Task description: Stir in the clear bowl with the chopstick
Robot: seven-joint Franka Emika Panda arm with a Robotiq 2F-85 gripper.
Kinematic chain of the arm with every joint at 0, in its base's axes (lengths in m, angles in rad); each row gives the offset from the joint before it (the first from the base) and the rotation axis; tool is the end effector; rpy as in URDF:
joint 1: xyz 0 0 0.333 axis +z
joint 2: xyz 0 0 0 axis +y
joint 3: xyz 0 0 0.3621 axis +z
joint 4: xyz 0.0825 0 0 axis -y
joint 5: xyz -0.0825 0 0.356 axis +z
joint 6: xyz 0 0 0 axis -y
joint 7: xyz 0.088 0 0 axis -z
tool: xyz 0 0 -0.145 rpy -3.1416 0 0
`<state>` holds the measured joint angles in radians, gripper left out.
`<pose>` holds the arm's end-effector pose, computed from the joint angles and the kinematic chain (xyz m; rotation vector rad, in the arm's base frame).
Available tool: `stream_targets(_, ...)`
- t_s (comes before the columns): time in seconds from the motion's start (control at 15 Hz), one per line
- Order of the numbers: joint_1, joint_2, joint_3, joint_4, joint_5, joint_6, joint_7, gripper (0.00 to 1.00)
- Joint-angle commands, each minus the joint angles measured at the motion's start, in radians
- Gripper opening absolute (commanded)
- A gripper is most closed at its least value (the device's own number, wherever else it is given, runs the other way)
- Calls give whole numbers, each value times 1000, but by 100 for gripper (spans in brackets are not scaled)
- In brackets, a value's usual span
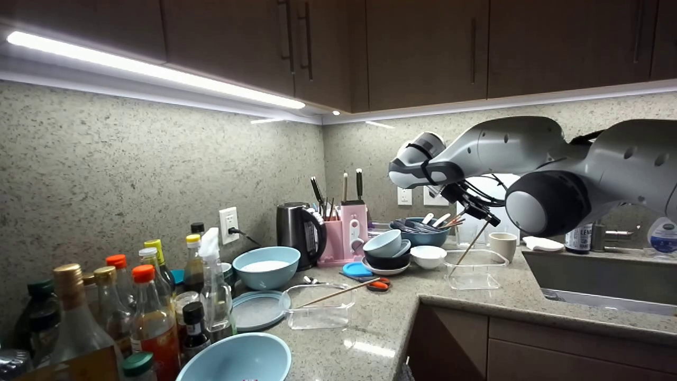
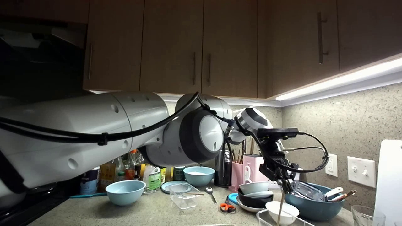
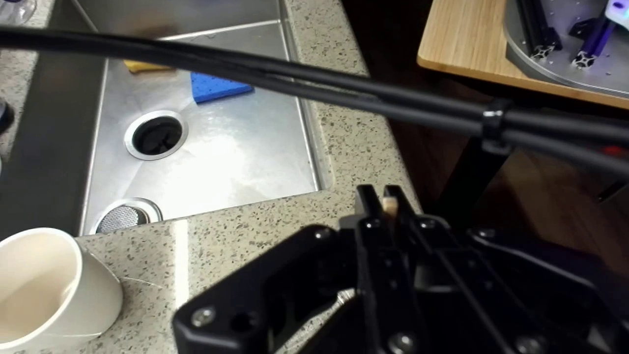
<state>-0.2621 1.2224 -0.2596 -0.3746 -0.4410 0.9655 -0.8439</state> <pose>0.6425 -0.3177 0.3255 2.6388 0.3594 -1.2351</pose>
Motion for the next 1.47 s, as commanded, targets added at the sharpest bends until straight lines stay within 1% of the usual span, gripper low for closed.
stream_targets(0.0,-16,-3,-27,-13,-26,61,-47,2)
stream_targets(0.27,-48,-2,-51,-16,-31,87,-56,2)
stream_targets(0.53,-91,-3,-73,-19,-30,63,-36,2)
stream_targets(0.73,-134,-12,-67,-21,-6,33,-23,2)
stream_targets(0.93,-172,-17,-26,-14,51,25,-10,2)
stream_targets(1.2,-209,-42,44,-31,153,55,18,2)
stream_targets(1.4,-238,-47,92,-20,227,74,21,2)
